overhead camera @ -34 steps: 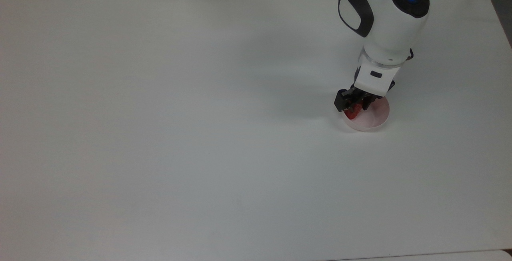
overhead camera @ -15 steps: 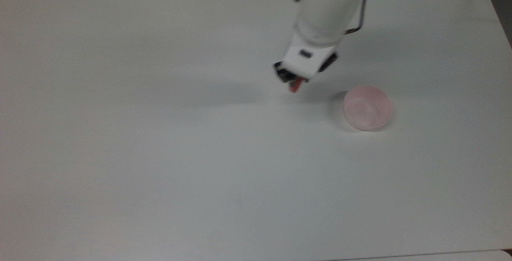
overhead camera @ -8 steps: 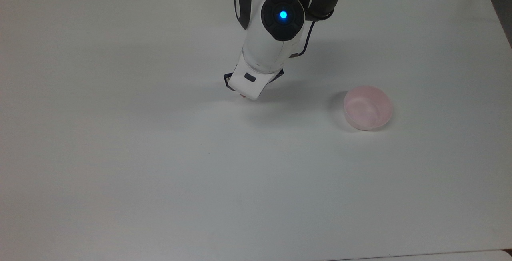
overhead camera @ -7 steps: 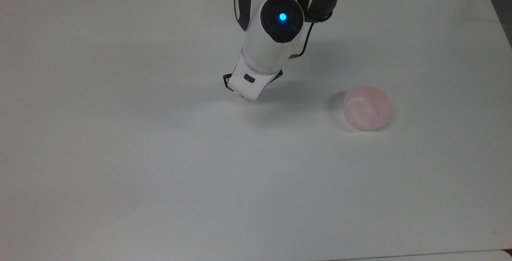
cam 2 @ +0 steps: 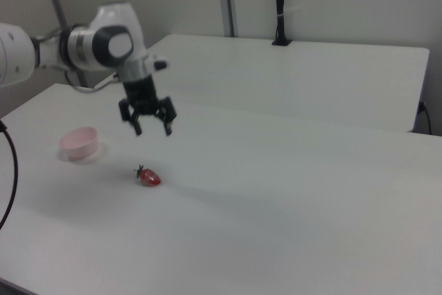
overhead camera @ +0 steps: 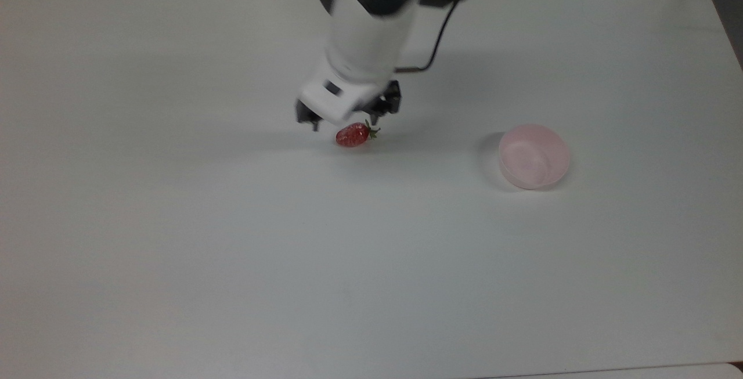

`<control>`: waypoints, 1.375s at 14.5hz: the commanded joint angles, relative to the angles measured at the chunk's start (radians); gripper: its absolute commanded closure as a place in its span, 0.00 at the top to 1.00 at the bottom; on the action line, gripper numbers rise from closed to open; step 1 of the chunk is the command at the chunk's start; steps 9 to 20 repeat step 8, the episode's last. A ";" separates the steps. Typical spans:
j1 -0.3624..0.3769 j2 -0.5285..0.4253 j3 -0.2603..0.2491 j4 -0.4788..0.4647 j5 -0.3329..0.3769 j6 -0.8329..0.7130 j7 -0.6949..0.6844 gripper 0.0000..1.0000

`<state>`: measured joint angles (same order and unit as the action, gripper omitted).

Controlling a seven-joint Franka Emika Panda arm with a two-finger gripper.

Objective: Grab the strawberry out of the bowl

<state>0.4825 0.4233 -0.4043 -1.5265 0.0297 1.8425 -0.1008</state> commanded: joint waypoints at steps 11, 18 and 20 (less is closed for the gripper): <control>-0.337 -0.334 0.222 -0.087 -0.088 -0.100 0.098 1.00; -0.337 -0.334 0.222 -0.087 -0.088 -0.100 0.098 1.00; -0.337 -0.334 0.222 -0.087 -0.088 -0.100 0.098 1.00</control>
